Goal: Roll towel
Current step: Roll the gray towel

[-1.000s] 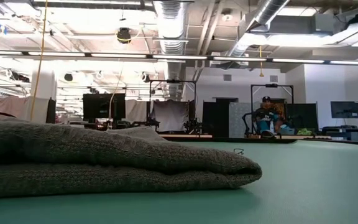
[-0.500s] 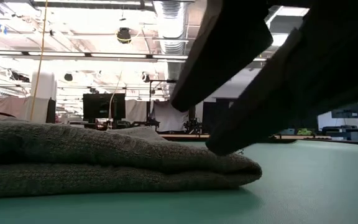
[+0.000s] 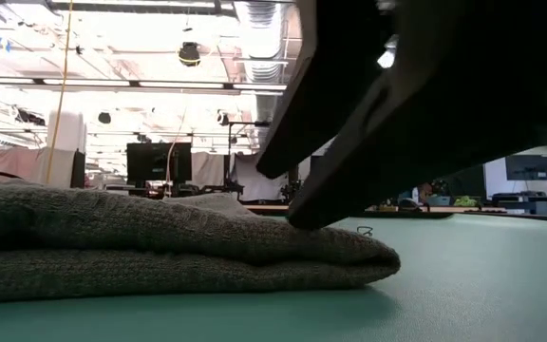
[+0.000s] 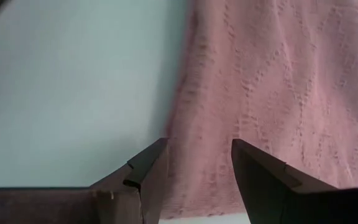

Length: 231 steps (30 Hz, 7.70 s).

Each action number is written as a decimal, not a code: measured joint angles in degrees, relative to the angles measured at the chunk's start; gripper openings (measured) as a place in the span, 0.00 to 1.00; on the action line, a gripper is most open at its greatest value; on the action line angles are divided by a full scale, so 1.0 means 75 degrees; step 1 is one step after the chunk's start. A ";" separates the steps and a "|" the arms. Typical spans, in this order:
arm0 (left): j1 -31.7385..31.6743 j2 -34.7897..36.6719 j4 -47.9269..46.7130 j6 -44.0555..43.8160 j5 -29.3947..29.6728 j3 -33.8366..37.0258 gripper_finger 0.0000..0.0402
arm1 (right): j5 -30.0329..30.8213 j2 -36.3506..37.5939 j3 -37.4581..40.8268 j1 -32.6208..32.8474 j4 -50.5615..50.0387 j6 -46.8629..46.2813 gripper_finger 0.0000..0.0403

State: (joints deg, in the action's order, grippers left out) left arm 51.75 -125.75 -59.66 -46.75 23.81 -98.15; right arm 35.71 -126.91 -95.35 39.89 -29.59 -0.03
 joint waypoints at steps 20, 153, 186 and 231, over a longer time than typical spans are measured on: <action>-0.0181 0.0012 0.0912 -0.0266 -0.0369 0.0003 0.64 | -0.0154 -0.0073 0.0003 -0.0092 0.0486 -0.0398 0.50; -0.4958 0.3654 0.0812 0.7297 -0.2850 0.1679 0.00 | 0.0454 0.2681 -0.1329 -0.1364 -0.6519 -0.3051 0.03; -0.2153 0.3268 0.6157 0.4050 -0.1454 0.4002 0.54 | 0.1345 0.2643 0.1032 0.0449 -0.3334 -0.6918 0.45; 0.0141 0.3154 0.6337 0.5793 0.1346 0.4617 0.54 | 0.0665 0.1105 0.0794 0.1597 -0.0673 -0.1827 0.61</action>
State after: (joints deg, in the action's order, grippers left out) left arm 52.81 -102.10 -12.13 -3.31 33.91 -63.52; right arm 40.70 -118.63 -89.39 51.87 -34.63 -13.73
